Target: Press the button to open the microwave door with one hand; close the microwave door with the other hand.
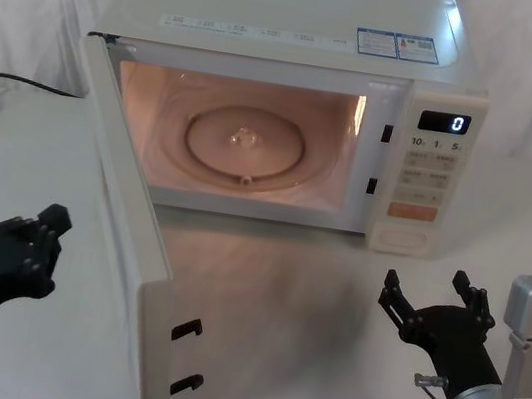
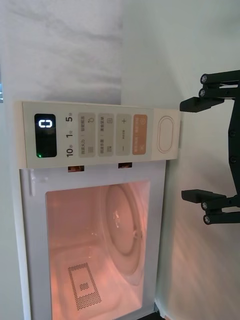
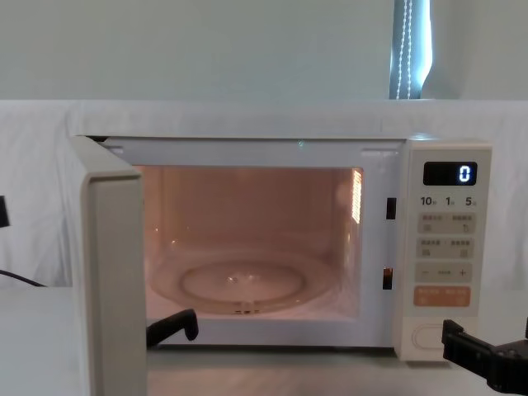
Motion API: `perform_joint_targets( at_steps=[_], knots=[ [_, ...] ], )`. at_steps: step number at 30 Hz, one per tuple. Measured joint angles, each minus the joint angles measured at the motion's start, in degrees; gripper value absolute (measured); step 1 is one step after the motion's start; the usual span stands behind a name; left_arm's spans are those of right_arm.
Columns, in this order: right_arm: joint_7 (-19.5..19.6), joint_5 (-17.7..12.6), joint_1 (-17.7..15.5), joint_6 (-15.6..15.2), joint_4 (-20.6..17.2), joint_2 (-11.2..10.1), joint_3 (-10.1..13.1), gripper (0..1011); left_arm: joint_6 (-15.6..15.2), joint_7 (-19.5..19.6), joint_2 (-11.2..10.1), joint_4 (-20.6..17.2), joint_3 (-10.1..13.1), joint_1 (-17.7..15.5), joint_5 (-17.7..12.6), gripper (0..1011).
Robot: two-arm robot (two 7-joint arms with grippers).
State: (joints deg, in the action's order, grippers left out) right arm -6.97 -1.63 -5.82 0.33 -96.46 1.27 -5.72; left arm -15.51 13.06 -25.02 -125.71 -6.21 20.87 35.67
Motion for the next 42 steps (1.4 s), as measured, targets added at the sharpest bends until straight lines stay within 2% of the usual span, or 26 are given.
perform_joint_targets(
  at_steps=[10,25,37,42],
  knots=[
    [0.0,0.0,0.0,0.0,0.0,0.0,0.0,1002,-2.32,2.85,-3.68,2.42,3.25,-5.06,3.12,0],
    [0.0,0.0,0.0,0.0,0.0,0.0,0.0,1002,-4.8,5.49,-7.31,7.03,6.44,-12.3,7.45,0],
    [0.0,0.0,0.0,0.0,0.0,0.0,0.0,1002,-6.73,7.53,-10.49,12.37,10.48,-19.6,8.93,0],
    [0.0,0.0,0.0,0.0,0.0,0.0,0.0,1002,-6.6,7.56,-11.09,12.92,11.97,-21.95,8.84,0]
  ],
)
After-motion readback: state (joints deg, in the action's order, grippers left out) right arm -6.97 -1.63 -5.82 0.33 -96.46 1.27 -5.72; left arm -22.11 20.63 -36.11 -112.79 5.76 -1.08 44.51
